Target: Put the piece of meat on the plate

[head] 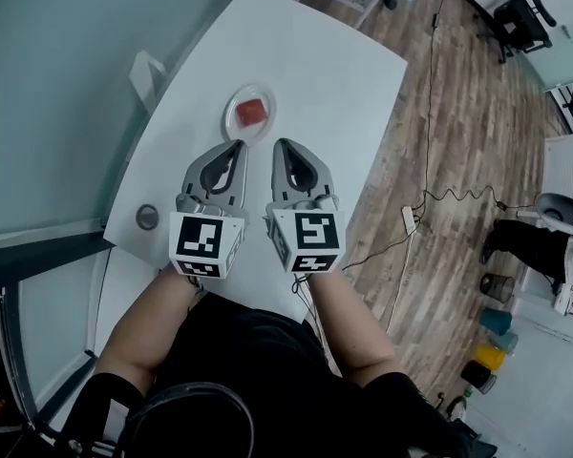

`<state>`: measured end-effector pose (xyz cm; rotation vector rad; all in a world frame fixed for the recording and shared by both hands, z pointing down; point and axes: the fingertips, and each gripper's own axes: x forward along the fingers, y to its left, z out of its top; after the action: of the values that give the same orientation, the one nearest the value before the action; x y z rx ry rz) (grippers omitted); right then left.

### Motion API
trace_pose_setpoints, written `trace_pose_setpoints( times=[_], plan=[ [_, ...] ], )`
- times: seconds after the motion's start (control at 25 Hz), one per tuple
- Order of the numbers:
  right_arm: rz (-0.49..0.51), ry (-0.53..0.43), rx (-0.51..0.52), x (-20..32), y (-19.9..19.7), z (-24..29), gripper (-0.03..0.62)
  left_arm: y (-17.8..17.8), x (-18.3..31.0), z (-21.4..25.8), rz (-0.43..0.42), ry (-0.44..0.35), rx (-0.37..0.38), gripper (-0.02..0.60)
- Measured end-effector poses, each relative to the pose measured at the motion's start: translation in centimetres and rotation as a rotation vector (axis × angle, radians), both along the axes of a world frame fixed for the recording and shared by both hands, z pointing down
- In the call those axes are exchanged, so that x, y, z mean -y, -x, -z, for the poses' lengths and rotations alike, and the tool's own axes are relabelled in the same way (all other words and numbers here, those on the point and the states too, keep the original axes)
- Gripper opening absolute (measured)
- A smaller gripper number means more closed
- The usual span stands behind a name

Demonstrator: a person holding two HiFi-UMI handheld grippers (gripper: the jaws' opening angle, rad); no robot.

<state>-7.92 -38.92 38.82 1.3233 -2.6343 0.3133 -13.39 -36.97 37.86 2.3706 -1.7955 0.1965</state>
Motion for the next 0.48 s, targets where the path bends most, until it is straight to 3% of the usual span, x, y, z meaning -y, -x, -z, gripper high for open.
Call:
trace_pose_setpoints(
  times=[0.48],
  plan=[
    [0.016, -0.147, 0.076, -5.4, -3.9, 6.1, 0.003, -4.2, -5.2, 6.1, 0.006, -0.125, 0.032, 0.002]
  ],
)
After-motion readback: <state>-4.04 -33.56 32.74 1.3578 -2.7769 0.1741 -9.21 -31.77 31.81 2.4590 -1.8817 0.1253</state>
